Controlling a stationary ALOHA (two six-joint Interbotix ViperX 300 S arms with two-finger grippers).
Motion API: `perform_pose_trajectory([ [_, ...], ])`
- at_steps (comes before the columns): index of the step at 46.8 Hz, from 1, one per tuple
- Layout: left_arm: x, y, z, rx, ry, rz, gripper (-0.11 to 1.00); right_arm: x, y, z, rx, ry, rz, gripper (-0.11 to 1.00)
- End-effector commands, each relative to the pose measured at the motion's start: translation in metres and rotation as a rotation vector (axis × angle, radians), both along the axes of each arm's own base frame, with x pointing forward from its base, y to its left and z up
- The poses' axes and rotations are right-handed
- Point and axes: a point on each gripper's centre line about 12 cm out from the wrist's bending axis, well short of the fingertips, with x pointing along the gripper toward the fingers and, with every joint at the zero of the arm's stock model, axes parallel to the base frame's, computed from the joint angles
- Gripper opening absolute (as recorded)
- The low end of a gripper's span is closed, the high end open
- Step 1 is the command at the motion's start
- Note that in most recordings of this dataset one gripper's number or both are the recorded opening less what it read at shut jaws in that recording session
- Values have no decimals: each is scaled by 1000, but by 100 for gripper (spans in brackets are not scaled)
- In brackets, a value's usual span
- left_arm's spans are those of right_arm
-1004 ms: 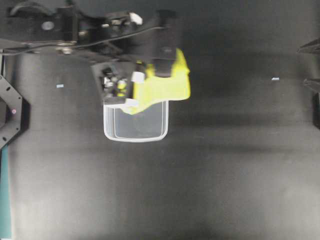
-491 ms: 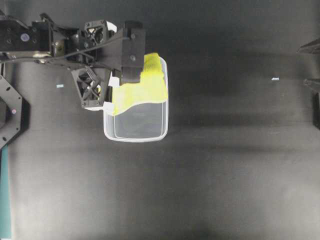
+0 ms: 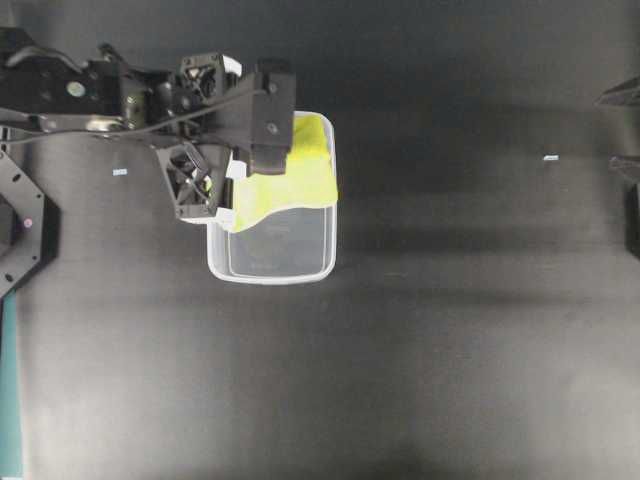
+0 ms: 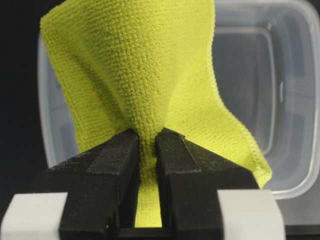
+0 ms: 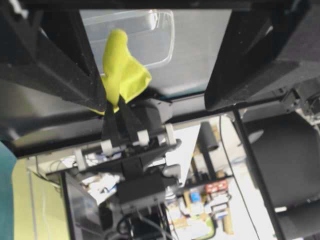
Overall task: Place the yellow towel into the container with the left arm.
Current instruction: 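Lower the towel into the container and open the left gripper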
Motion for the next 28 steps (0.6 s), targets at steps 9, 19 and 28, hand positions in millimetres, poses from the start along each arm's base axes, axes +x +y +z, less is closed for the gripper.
perform_pose_trajectory([
  [9,13,-2,-16,-12,31,9,49,1,0,7,3,-18,2,77],
  [19,24,-4,13,-15,-95,20,90,0,0,8,6,-19,2,77],
  [28,8,-8,79,-5,-276,13,85,-1,0,7,7,-9,2,77],
])
